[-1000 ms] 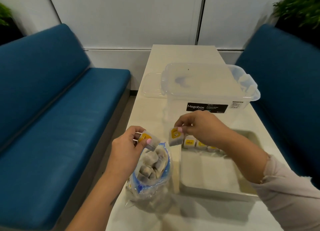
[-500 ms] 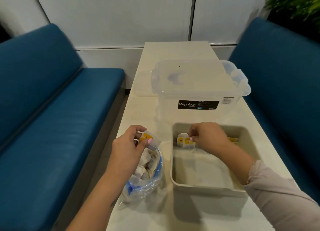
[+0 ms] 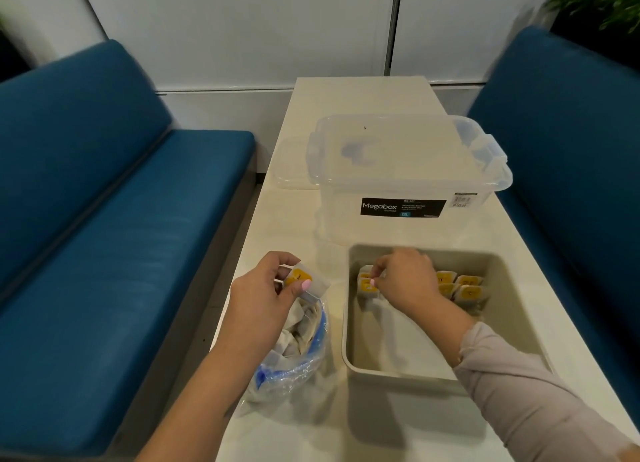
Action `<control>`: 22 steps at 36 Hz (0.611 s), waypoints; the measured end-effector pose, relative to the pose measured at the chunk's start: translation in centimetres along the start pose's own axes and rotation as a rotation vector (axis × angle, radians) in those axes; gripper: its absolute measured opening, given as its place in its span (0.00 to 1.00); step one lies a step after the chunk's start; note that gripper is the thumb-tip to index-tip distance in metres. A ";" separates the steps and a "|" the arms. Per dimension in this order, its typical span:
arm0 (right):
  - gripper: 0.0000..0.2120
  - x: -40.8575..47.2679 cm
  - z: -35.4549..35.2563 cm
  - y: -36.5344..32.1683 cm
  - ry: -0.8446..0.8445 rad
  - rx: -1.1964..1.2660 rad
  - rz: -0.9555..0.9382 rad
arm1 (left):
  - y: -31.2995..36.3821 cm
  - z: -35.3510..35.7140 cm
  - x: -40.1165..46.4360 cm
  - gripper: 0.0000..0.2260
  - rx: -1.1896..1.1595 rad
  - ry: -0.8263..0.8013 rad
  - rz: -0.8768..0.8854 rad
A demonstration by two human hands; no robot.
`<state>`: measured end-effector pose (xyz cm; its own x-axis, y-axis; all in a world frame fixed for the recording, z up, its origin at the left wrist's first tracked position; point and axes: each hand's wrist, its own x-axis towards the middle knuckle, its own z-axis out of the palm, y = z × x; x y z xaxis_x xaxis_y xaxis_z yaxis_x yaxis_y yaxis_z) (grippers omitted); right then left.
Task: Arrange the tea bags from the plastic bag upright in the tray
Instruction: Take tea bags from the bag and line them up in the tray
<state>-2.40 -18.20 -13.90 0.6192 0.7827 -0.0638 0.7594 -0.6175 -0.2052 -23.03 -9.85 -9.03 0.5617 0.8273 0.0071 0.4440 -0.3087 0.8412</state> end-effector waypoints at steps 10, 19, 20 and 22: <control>0.06 -0.1 0.6 0.1 0.026 0.007 0.027 | -0.1 0.1 0.2 0.10 0.003 0.003 0.008; 0.06 -0.2 0.9 0.2 0.043 0.006 0.024 | -0.1 0.2 0.2 0.10 0.018 -0.017 -0.003; 0.06 -0.2 0.9 0.2 0.039 0.007 0.026 | -0.1 0.3 0.2 0.10 0.022 -0.021 -0.003; 0.07 -0.2 0.7 0.2 0.028 0.020 0.035 | 0.0 0.3 0.3 0.11 0.029 -0.029 -0.006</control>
<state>-2.48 -18.39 -14.65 0.6511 0.7577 -0.0439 0.7330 -0.6428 -0.2223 -22.70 -9.75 -9.20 0.5785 0.8156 -0.0139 0.4670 -0.3172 0.8254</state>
